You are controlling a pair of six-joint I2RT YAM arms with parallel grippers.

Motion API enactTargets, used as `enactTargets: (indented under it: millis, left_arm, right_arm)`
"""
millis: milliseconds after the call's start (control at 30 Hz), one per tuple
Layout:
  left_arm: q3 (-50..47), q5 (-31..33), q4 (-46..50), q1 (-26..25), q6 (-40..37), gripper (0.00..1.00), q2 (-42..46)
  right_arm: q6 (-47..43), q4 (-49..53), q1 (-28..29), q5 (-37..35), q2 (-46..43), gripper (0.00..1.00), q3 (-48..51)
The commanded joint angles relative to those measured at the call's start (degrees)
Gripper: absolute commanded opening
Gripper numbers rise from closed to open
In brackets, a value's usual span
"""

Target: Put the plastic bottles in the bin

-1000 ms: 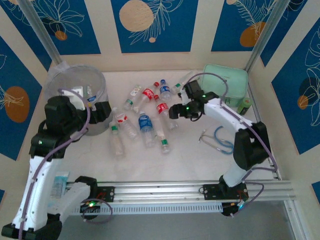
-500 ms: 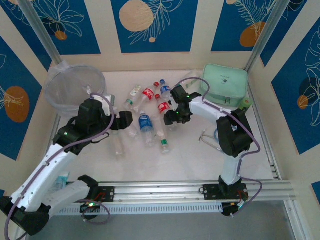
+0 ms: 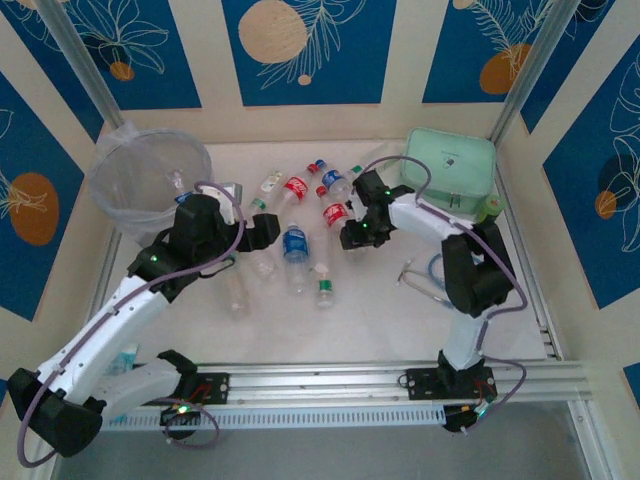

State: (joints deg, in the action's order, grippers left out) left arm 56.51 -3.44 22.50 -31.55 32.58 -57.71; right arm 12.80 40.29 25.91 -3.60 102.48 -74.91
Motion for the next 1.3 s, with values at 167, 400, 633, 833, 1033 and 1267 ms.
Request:
enactTargets:
  millis: [167,400,633,833,1033,1267]
  left_arm:
    - [-2.02,-7.06,-18.15,-0.99,9.15,1.0,-3.2]
    - [-1.77,-5.2,-26.14,-3.18,11.5,0.98,-9.79]
    - [-3.04,-1.38,-33.39,-4.91,13.76,0.91,-14.81]
    - [-3.74,-0.02,-37.17,-4.92,15.09,0.8,-16.76]
    - [-4.39,-1.41,-42.01,-4.92,17.67,0.64,-20.17]
    - [-4.22,-1.77,-42.01,-4.86,18.48,0.48,-21.56]
  right_arm:
    - [1.32,-3.51,1.23,9.42,-18.45,0.46,9.44]
    - [0.7,-12.96,3.34,11.3,-29.96,0.37,19.56]
    - [2.27,-20.47,7.08,11.96,-37.52,0.31,26.0]
    - [2.02,-21.77,8.5,11.96,-38.34,0.28,27.02]
    - [2.76,-23.77,9.53,11.76,-37.07,0.27,28.08]
    - [2.75,-24.47,10.91,10.57,-35.5,0.27,28.51]
